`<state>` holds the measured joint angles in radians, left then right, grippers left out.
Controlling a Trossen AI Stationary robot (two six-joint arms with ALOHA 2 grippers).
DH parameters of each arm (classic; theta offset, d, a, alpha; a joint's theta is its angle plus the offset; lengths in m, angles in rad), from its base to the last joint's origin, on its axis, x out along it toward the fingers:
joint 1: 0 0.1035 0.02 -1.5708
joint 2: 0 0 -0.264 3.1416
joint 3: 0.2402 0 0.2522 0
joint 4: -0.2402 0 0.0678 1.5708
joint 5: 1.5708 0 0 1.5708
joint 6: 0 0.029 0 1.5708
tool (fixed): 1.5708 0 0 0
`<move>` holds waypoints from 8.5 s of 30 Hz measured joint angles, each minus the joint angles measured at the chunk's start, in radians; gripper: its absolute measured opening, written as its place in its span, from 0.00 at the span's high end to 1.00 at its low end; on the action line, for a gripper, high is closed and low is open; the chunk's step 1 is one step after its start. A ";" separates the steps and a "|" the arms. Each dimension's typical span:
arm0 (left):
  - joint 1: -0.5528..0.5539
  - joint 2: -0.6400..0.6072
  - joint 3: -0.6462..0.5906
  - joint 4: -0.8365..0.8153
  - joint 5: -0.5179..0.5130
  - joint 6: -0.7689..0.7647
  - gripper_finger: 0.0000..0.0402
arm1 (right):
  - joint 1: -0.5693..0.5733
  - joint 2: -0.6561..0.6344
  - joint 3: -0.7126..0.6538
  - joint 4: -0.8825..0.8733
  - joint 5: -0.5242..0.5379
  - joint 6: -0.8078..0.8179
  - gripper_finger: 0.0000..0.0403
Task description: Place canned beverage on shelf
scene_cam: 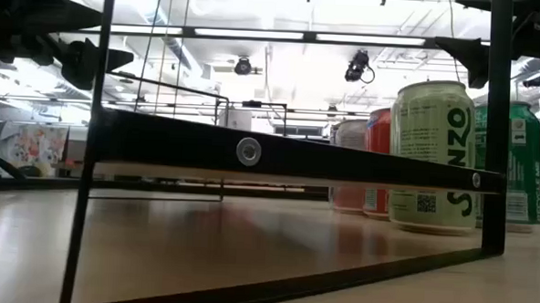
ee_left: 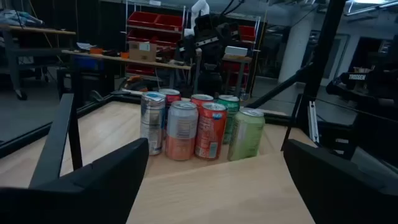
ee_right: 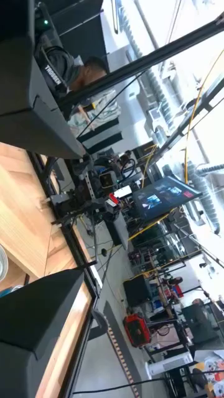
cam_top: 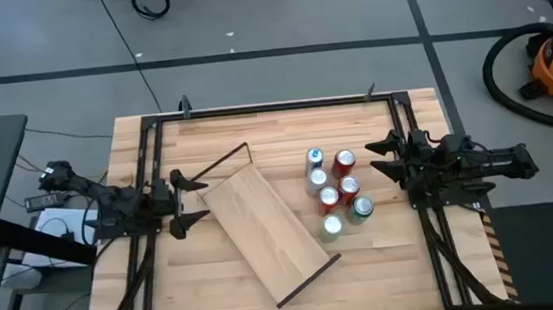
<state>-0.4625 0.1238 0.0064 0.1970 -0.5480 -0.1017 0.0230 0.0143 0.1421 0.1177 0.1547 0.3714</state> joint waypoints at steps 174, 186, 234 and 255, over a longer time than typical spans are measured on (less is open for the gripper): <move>0.101 0.254 0.278 0.144 -0.064 0.113 0.04 | 0.000 0.048 0.000 0.062 0.080 -0.105 0.21; 0.373 0.672 0.589 -0.127 0.155 0.011 0.04 | 0.000 0.253 0.000 0.114 0.172 -0.160 0.21; 0.636 1.593 1.288 -0.237 0.475 0.122 0.04 | 0.177 0.385 0.000 0.165 0.381 -0.294 0.21; 0.652 1.678 1.262 0.112 0.488 0.196 0.04 | 0.201 0.412 0.000 0.182 0.425 -0.275 0.21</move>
<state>0.1895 1.8015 1.2687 0.3092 -0.0605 0.0946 0.2241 0.4268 0.1421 0.2996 0.5793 0.0964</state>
